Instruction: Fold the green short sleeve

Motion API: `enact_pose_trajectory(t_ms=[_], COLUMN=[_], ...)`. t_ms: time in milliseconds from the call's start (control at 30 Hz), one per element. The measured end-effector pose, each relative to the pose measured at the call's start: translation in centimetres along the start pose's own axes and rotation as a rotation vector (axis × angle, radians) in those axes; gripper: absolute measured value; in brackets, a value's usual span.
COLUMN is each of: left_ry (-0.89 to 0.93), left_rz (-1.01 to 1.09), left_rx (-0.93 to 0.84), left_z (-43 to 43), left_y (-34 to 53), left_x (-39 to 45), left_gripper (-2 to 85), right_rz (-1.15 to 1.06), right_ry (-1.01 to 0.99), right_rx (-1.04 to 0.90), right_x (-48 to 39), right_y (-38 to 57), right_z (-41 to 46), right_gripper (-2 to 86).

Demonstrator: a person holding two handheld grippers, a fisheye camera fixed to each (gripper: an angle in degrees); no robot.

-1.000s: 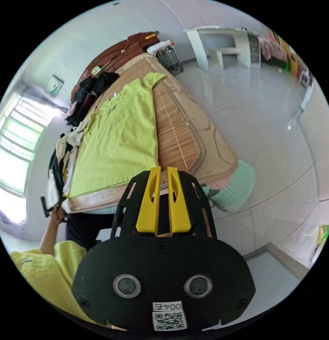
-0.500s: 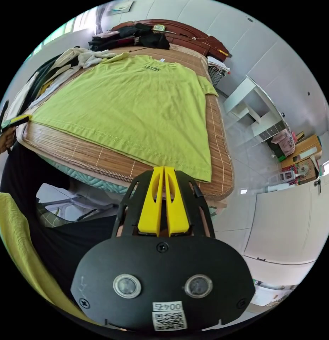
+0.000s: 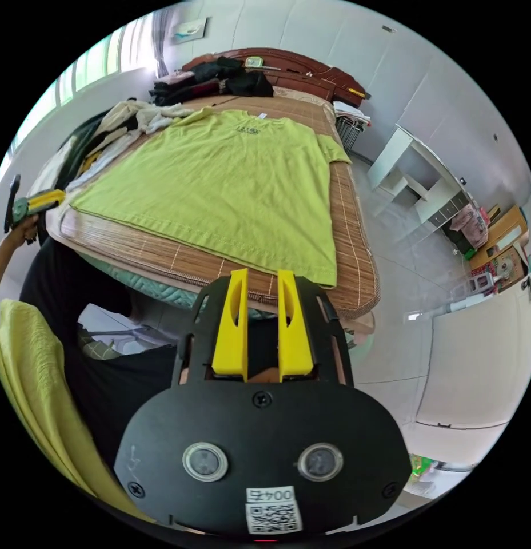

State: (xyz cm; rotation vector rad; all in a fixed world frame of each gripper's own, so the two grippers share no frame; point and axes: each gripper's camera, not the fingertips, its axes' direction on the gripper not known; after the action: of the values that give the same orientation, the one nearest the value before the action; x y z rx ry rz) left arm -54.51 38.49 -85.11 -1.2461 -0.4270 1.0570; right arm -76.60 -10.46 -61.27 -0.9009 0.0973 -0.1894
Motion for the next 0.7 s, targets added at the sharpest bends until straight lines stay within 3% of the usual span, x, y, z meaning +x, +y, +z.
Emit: enact_pose_trajectory(t_ms=[100,300,533,700], left_ry=[-0.083,-0.142,-0.13,-0.108], left_rz=[0.247,0.46,0.558,0.6], left_rx=[-0.066,-0.093,-0.12,-0.155], left_z=[1.5,2.9,3.9,4.6], left_y=[-1.8,-5.0,-7.6,-9.2], left_x=[3.3,5.5,4.9,3.3], left_gripper=[10.9,11.9,13.0,13.5], right_rz=[-0.047,-0.337,-0.679,-0.78], right_ry=[0.05,0.168,0.299,0.367], right_rx=[0.002,-0.086,-0.216,-0.258], right_x=[1.1,-1.1,-3.5,-2.9], right_y=[-0.1,-3.3,-7.4,-9.7], right_z=[-1.2,-0.8,2.2,3.5], right_gripper=[8.8,10.5,10.9,10.0])
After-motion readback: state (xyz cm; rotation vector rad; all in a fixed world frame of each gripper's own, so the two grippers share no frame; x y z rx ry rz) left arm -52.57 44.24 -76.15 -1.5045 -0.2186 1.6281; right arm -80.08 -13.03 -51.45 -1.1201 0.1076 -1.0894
